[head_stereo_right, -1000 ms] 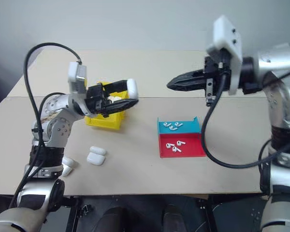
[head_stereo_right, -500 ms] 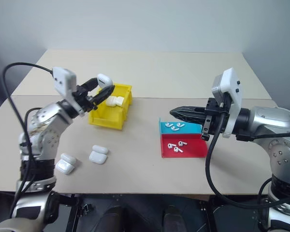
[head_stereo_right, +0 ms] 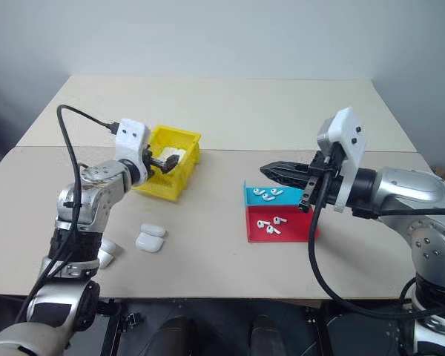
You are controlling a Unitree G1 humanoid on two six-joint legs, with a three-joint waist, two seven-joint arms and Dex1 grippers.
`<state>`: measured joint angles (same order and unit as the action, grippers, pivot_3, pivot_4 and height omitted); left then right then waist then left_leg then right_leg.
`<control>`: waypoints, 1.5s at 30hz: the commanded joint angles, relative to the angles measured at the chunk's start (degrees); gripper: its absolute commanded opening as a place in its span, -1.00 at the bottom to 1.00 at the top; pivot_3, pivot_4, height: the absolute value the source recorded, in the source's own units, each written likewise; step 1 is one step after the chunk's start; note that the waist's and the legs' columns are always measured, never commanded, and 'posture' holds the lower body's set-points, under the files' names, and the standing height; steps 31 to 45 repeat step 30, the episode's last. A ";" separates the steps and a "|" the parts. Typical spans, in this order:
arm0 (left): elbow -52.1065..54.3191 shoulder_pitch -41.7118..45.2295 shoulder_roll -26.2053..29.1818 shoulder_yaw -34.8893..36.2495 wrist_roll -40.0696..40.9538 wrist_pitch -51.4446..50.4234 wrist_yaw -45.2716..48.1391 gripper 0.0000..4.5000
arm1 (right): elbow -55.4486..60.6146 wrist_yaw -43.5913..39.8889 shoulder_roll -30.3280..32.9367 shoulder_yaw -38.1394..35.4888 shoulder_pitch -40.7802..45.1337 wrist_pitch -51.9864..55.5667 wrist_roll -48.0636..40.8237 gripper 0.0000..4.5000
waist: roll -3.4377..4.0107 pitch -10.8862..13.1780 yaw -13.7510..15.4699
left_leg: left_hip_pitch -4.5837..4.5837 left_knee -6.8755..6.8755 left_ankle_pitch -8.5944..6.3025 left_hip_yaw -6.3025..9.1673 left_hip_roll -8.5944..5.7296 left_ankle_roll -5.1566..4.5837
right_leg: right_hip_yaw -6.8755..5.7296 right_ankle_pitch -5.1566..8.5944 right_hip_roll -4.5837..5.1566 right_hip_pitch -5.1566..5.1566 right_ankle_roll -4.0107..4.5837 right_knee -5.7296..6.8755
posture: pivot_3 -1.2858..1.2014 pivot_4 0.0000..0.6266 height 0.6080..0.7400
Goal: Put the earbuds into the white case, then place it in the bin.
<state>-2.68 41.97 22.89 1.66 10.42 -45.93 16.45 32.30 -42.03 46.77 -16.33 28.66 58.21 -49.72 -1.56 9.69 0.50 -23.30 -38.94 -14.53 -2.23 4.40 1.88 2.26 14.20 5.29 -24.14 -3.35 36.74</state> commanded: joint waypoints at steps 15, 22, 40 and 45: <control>24.89 -14.41 19.07 15.41 24.88 6.57 32.99 0.98 | 1.62 -2.78 2.88 0.80 -11.80 -16.46 10.33 -1.00 | -0.01 -0.01 -0.19 | 0.08 -0.01 0.00 -0.04 0.01 0.00 | 0.04 0.01 0.00 0.02 0.00 -0.03 | 0.03 -0.52 1.00; 30.20 -21.94 23.29 19.29 32.41 4.44 35.83 0.98 | 0.04 -7.44 3.02 1.64 -14.99 -20.38 11.25 -1.00 | -0.02 -0.02 -0.20 | 0.10 -0.01 0.00 -0.04 0.02 0.00 | 0.04 0.02 0.00 0.06 0.00 -0.05 | 0.03 -0.52 1.00; 35.73 -29.42 25.38 21.56 35.92 3.92 35.19 0.98 | -2.08 -10.23 3.02 2.07 -14.77 -22.66 11.65 -1.00 | -0.03 -0.02 -0.25 | 0.11 -0.01 0.00 -0.04 0.02 0.00 | 0.05 0.02 0.00 0.04 0.01 -0.04 | 0.03 -0.52 1.00; 35.73 -29.42 25.38 21.56 35.92 3.92 35.19 0.98 | -2.08 -10.23 3.02 2.07 -14.77 -22.66 11.65 -1.00 | -0.03 -0.02 -0.25 | 0.11 -0.01 0.00 -0.04 0.02 0.00 | 0.05 0.02 0.00 0.04 0.01 -0.04 | 0.03 -0.52 1.00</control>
